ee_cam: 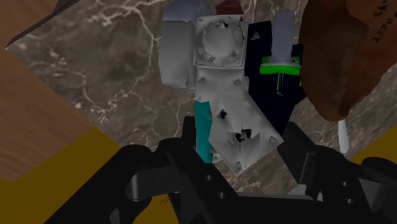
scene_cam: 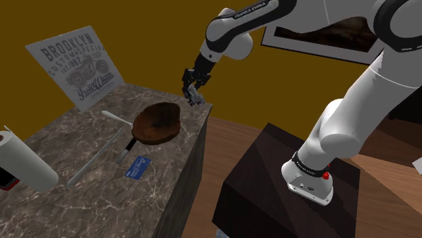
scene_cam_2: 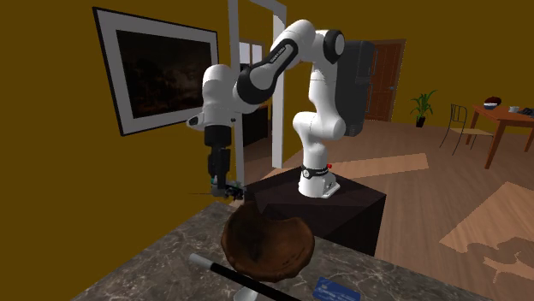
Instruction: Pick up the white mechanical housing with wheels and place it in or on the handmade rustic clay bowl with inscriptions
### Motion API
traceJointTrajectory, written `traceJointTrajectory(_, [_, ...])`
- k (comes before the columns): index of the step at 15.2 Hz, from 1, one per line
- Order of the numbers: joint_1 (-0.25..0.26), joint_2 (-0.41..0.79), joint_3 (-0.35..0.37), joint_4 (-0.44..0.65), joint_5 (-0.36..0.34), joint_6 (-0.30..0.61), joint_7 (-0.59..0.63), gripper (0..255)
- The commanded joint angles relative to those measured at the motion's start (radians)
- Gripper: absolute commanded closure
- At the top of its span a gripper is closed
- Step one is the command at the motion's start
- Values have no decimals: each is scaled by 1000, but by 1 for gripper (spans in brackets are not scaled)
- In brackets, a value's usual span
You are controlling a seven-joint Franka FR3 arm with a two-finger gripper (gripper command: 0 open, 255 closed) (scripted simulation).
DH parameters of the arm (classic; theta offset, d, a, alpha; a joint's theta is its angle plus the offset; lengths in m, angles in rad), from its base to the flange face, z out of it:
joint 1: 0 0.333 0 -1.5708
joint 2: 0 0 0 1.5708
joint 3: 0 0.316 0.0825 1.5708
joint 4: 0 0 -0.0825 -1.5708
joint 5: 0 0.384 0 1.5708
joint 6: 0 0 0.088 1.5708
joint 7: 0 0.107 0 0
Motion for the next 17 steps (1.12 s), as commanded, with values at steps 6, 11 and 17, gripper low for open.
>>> traceJointTrajectory(6, [-10, -48, -3, 43, -49, -84, 58, 255])
traceJointTrajectory(11, [-16, -74, -5, 82, -78, -142, 94, 255])
traceJointTrajectory(17, [-22, -97, -6, 135, -106, -214, 133, 255])
